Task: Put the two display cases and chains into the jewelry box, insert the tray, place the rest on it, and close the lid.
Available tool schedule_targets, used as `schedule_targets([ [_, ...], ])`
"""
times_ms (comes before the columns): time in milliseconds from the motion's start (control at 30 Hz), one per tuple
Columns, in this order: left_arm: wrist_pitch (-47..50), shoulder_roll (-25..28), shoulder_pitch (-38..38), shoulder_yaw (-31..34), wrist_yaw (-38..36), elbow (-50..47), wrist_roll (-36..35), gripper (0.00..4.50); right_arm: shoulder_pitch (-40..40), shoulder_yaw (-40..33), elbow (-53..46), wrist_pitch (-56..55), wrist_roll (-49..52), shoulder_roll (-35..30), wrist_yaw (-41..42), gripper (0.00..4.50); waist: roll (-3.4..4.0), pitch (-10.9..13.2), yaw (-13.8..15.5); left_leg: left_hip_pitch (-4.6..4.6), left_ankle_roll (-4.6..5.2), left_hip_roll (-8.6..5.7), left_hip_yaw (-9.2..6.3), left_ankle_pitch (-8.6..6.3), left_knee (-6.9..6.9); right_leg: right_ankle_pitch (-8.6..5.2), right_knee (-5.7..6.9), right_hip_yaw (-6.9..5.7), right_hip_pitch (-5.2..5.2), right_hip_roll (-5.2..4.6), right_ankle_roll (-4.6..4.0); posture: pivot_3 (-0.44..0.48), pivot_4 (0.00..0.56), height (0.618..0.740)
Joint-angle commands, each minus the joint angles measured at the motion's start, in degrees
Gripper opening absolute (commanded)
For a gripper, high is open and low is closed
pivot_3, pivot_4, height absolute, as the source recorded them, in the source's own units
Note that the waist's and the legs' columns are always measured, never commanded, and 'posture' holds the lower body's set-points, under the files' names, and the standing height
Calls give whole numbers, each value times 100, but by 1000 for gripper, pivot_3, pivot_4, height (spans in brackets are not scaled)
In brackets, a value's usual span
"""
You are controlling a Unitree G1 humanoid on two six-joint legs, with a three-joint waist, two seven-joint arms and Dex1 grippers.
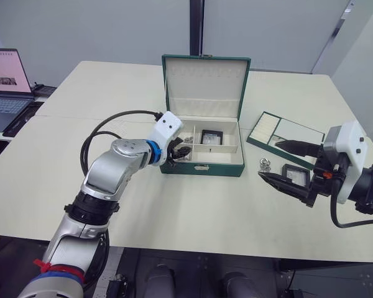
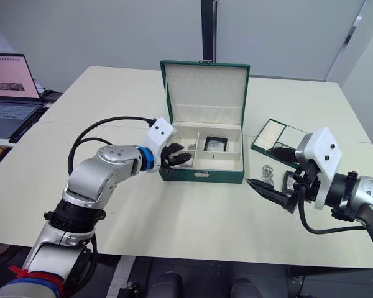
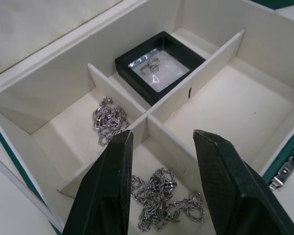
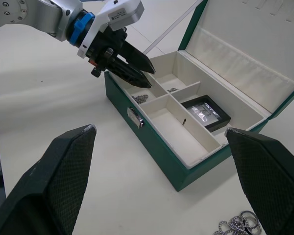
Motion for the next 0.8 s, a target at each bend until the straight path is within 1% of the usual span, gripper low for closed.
schedule_targets([
  [33, 117, 172, 322, 1061, -560, -993, -948, 1994, 94, -181, -57, -5, -5, -86, 63, 4500, 1, 0, -20, 0, 0, 1, 1, 0, 0, 0, 0, 1, -1, 0, 0, 0, 150, 726],
  [67, 215, 300, 479, 1300, -709, -1207, -1180, 1994, 166, -199, -87, 3, -7, -84, 82, 4500, 1, -1, -22, 0, -1, 4, 4, 0, -1, 0, 0, 2, -1, 0, 0, 0, 150, 726],
  [133, 289, 717, 902, 1693, -1093, -1543, -1531, 1994, 328, -217, -165, -3, 4, -31, 79, 4500, 3, -1, -31, 1, -1, 6, 4, 1, -3, 0, -1, -1, -2, 1, 0, 0, 150, 726],
  [200, 305, 1117, 1450, 2204, -1654, -1713, -2055, 1994, 510, -233, -249, -13, 60, 62, 13, 4500, 7, -1, -40, 5, -1, 9, 3, 1, -4, 0, 1, 1, 0, 3, 0, 0, 150, 726],
  [233, 288, 1258, 1710, 2437, -1825, -1792, -2233, 1994, 614, -236, -292, -24, 66, 103, -10, 4500, 6, -1, -43, 6, -1, 9, 3, 1, -4, 0, 1, 0, 0, 3, 0, 0, 150, 726],
  [300, 160, 1431, 2142, 2760, -1946, -1915, -2415, 1994, 803, -236, -363, -57, 48, 176, -26, 4500, 7, -1, -35, 7, -2, 8, 2, 0, -2, 0, 1, -2, 4, 1, 0, 0, 150, 726],
  [400, -477, 1549, 2991, 3168, -2310, -2009, -2360, 2556, 1184, -167, -466, -121, -70, 341, -35, 4500, 3, -3, 2, 7, 8, 6, 1, -5, 2, -1, -2, -8, 12, -5, 1, 0, 150, 726],
  [500, -1207, 1649, 3753, 3411, -2652, -1878, -2076, 3486, 1605, -21, -626, -175, -295, 429, 36, 4500, 5, -2, -8, 7, 13, 5, 2, -8, -1, -1, -6, -9, 10, -6, 1, 0, 150, 726],
  [600, -1584, 1702, 4288, 3683, -2867, -1867, -2067, 4476, 1963, -16, -752, -234, -443, 513, 55, 4500, 5, -2, -12, 7, 15, 8, -1, -10, -3, -1, -4, -9, 7, -2, 0, 0, 150, 726],
  [733, -1888, 1727, 5043, 4268, -3124, -1982, -2185, 4476, 2403, -189, -895, -316, -426, 718, 39, 4500, 4, -3, -23, 7, 18, 8, 0, -12, -4, -1, -4, -8, 6, -2, 0, 0, 150, 726],
  [800, -2011, 1771, 5226, 4346, -3264, -1950, -2223, 4476, 2467, -148, -925, -359, -455, 751, 49, 4500, 4, -3, -31, 8, 18, 8, -1, -12, -5, -1, -3, -8, 5, -2, 0, 0, 150, 726],
])
